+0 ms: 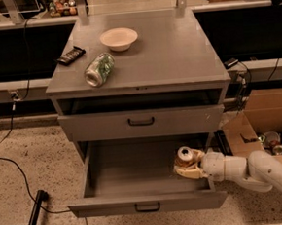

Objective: Place orange can into middle drawer

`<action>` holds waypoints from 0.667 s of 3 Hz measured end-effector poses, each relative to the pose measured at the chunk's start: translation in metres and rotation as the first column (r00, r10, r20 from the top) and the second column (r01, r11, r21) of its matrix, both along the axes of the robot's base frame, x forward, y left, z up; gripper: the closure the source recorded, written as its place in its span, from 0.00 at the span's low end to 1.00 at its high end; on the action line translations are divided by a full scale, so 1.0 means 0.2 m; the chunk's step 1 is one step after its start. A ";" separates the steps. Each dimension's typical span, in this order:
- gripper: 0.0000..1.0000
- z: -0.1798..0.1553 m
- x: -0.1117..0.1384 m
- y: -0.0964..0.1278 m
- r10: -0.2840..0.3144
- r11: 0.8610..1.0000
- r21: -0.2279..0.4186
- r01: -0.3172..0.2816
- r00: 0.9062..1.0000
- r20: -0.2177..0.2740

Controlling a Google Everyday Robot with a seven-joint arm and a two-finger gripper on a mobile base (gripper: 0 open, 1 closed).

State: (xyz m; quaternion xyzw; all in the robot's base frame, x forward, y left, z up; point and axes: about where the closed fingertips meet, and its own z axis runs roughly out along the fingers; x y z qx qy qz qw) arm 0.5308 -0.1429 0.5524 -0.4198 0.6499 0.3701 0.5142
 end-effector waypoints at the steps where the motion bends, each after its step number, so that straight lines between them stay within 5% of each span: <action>1: 1.00 -0.12 0.03 0.01 -0.005 1.000 -0.025 0.004 0.999 -0.035; 2: 1.00 -0.29 0.06 0.00 -0.009 1.000 -0.028 0.007 0.998 -0.061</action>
Offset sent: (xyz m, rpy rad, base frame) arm 0.0233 -0.0128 -0.1086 -0.0281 0.0993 -0.0277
